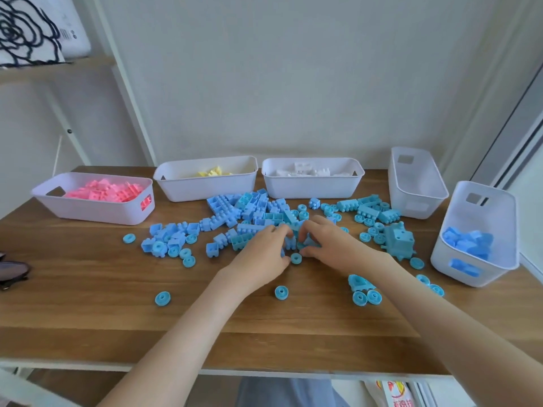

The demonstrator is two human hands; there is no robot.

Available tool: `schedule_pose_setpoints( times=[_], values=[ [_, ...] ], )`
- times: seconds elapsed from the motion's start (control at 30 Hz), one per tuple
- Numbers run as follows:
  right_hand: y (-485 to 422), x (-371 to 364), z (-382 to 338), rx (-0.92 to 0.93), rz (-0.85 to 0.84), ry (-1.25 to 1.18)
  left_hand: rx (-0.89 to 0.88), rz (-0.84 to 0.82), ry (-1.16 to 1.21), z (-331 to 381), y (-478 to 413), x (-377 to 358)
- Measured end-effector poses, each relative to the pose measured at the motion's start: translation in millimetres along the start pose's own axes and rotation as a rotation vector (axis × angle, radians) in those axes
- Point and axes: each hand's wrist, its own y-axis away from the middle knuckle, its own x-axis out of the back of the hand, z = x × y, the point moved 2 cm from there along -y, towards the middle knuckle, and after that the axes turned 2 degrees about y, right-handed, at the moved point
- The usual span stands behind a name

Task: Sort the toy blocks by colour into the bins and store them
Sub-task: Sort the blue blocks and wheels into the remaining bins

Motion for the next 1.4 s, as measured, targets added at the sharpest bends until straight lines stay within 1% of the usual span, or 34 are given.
schedule_pose_setpoints(
  times=[0.13, 0.27, 0.4, 0.47, 0.53, 0.57, 0.6, 0.67, 0.77, 0.87, 0.93, 1.0, 1.07, 1.17, 1.27, 1.33, 1.4],
  values=[
    [3, -1, 1, -0.003, 0.049, 0.012, 0.068, 0.071, 0.038, -5, 1, 0],
    [5, 1, -9, 0.072, 0.130, 0.022, 0.089, 0.106, 0.038, -10, 4, -2],
    [-2, -3, -17, 0.134, 0.125, 0.099, 0.096, 0.103, 0.042, -11, 7, -2],
    [-5, -6, -18, 0.125, 0.101, 0.166, 0.073, 0.123, -0.025, -9, 10, 0],
    [-8, -10, -17, 0.132, 0.098, 0.233, 0.004, 0.238, -0.159, -7, 14, 5],
    [-7, -11, -16, 0.138, 0.104, 0.256, -0.028, 0.306, -0.186, -4, 16, 6],
    [-7, -11, -16, 0.147, 0.109, 0.264, -0.041, 0.359, -0.178, -2, 18, 9],
    [-6, -8, -14, 0.149, 0.117, 0.243, -0.038, 0.402, -0.125, 3, 17, 13],
    [-3, 0, -9, 0.116, 0.138, 0.162, 0.005, 0.343, -0.095, 5, 13, 12],
    [3, 8, -1, 0.100, 0.184, 0.068, 0.016, 0.193, -0.104, 5, 9, 6],
    [9, 12, 5, 0.089, 0.213, 0.053, 0.024, 0.120, -0.129, 7, 6, 1],
    [16, 17, 10, 0.071, 0.213, 0.044, 0.030, 0.096, -0.160, 10, 2, -2],
    [24, 23, 13, 0.061, 0.186, 0.021, 0.019, 0.108, -0.183, 13, -2, -3],
    [40, 42, 18, 0.024, 0.188, 0.014, -0.048, 0.157, -0.201, 33, -10, 0],
    [61, 72, 31, -0.001, 0.293, 0.015, -0.164, 0.253, -0.172, 71, -22, 6],
    [77, 93, 49, -0.069, 0.355, 0.019, -0.256, 0.296, -0.066, 103, -31, 5],
    [97, 112, 79, -0.186, 0.420, 0.010, -0.386, 0.280, 0.054, 140, -40, -5]
  ],
)
